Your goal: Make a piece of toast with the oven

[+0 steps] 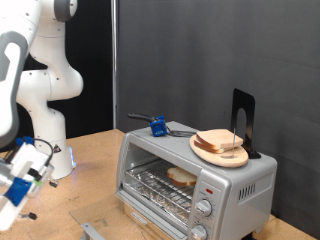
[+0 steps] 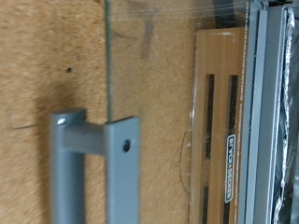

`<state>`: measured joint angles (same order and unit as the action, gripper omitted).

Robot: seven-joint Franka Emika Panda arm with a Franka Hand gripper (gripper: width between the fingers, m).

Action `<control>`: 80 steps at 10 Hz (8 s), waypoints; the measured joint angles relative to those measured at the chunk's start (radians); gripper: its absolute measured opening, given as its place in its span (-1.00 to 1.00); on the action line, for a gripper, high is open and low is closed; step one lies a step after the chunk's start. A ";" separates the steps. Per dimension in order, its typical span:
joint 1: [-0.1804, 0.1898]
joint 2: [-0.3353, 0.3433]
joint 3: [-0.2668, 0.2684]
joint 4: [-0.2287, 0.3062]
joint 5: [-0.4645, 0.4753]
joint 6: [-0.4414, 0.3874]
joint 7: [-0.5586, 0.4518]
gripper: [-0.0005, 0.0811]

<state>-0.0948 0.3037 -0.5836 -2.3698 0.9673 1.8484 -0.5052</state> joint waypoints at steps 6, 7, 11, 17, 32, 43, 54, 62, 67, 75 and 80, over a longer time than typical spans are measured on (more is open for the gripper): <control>0.050 0.060 0.118 -0.019 0.091 0.099 0.032 0.99; 0.056 0.068 0.133 -0.021 0.105 0.110 0.032 0.99; 0.070 0.049 0.179 -0.024 0.109 0.031 0.028 0.99; 0.030 -0.134 0.161 -0.044 0.004 -0.288 0.014 0.99; 0.124 -0.459 0.332 -0.179 0.122 -0.113 0.273 0.99; -0.025 -0.369 0.112 -0.136 0.037 -0.489 0.020 0.99; -0.030 0.032 0.149 0.163 0.302 -0.586 0.039 0.99; -0.025 0.188 0.206 0.347 0.448 -0.469 0.179 0.99; -0.046 0.373 0.241 0.598 0.466 -0.542 0.320 0.99; -0.068 0.620 0.265 0.907 0.583 -0.495 0.472 0.99; -0.084 0.759 0.287 1.087 0.594 -0.488 0.417 0.99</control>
<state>-0.1790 1.0629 -0.2961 -1.2831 1.5610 1.3605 -0.0878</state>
